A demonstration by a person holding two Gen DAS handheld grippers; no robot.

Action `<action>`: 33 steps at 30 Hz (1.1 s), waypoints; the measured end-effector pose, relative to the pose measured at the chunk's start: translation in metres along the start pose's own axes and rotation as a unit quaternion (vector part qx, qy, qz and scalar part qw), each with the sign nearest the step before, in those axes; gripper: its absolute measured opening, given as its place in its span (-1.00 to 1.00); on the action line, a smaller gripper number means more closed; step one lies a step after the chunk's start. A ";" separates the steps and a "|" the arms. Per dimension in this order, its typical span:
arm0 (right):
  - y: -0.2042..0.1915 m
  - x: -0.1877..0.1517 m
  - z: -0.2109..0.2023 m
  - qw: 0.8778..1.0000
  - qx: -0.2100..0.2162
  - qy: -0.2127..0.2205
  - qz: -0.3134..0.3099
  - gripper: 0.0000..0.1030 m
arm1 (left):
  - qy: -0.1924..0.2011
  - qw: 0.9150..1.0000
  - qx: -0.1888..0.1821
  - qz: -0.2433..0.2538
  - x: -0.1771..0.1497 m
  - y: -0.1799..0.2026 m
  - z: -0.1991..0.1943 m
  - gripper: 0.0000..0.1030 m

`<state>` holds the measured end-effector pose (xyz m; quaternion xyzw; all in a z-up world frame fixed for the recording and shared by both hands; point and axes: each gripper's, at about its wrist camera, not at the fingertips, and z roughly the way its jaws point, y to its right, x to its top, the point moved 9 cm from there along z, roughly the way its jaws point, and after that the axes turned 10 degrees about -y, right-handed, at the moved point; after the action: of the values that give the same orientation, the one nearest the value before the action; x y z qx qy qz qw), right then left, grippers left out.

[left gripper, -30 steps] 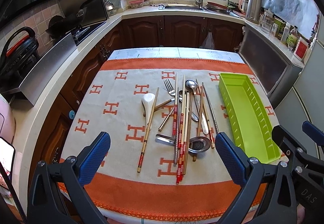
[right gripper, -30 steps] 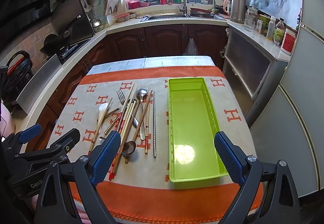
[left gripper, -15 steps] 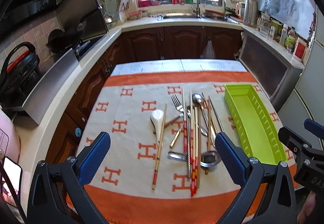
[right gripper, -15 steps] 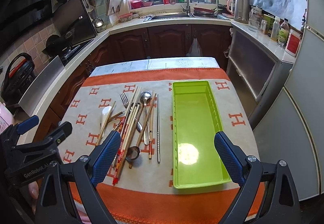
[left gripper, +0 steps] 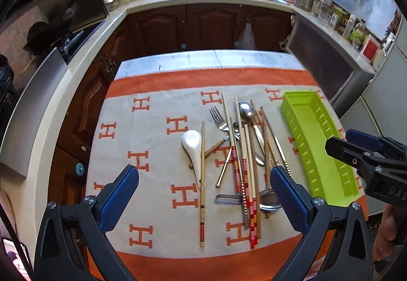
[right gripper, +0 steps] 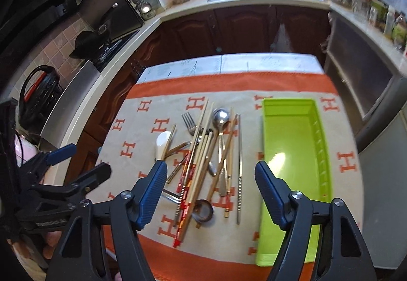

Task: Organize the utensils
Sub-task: 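Grasp a plain wooden chopstick with the left tool while the right tool grasps a dark wooden chopstick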

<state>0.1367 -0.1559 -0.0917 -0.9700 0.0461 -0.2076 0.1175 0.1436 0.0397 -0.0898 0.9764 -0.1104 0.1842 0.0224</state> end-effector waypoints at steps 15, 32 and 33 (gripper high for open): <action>0.015 0.010 0.165 0.981 0.074 -0.166 0.068 -0.23 | -0.147 0.983 -0.093 -0.051 -0.007 -0.019 0.133 -0.02; 0.001 -0.010 0.237 0.958 0.103 -0.249 0.096 -0.66 | -0.210 0.971 -0.101 -0.050 -0.044 -0.024 0.166 -0.16; 0.001 -0.011 0.236 0.958 0.100 -0.250 0.096 -0.72 | -0.212 0.971 -0.098 -0.048 -0.045 -0.024 0.168 -0.17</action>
<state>0.2240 -0.1058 -0.3057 -0.9653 0.0866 0.0505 0.2410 0.1675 0.0584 -0.2627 0.9904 -0.0832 -0.0398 0.1033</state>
